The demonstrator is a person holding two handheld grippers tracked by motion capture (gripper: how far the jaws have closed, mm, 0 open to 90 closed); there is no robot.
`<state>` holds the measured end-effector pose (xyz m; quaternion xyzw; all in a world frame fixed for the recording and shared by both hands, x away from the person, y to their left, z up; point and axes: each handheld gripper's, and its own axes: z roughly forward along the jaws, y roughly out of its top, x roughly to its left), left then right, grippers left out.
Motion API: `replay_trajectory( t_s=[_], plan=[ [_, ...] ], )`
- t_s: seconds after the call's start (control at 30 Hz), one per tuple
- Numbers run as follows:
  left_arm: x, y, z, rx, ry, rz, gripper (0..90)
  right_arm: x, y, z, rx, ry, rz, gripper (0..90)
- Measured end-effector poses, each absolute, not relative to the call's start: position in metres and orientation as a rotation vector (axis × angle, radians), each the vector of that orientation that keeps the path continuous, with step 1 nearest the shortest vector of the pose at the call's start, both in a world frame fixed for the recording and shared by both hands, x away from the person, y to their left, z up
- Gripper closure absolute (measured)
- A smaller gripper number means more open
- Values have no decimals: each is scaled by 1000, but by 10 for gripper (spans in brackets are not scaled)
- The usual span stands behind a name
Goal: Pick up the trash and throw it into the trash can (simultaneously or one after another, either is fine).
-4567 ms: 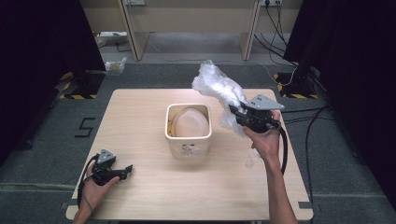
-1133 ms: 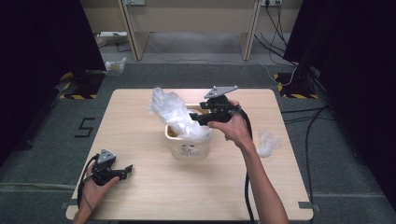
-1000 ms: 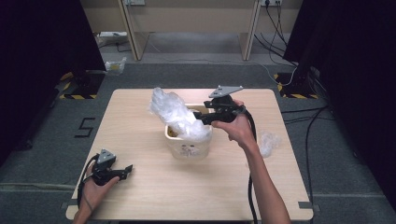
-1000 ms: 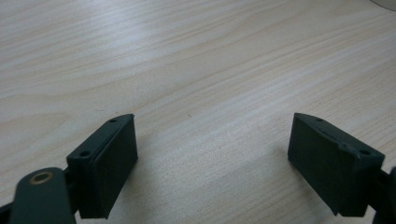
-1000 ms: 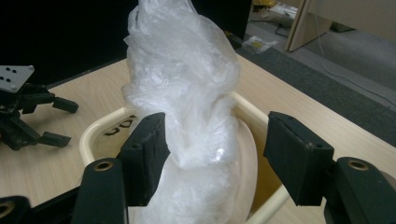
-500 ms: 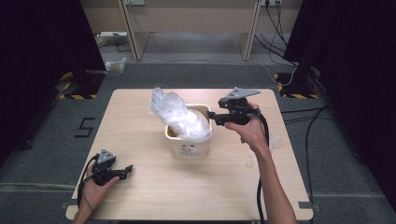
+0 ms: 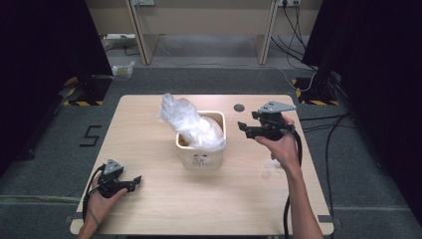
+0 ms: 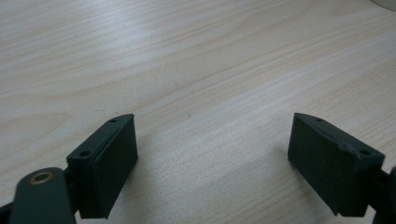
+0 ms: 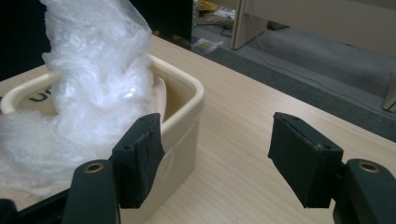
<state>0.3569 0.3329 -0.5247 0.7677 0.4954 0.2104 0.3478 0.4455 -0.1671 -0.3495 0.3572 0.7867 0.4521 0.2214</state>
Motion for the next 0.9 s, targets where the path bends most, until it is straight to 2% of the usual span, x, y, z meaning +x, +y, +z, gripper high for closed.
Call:
replay_trajectory(
  t_s=[0.9],
  plan=[
    [357, 333, -525, 1989, 1285, 545, 148, 427, -216, -401, 1108, 2098, 1135, 318]
  ],
)
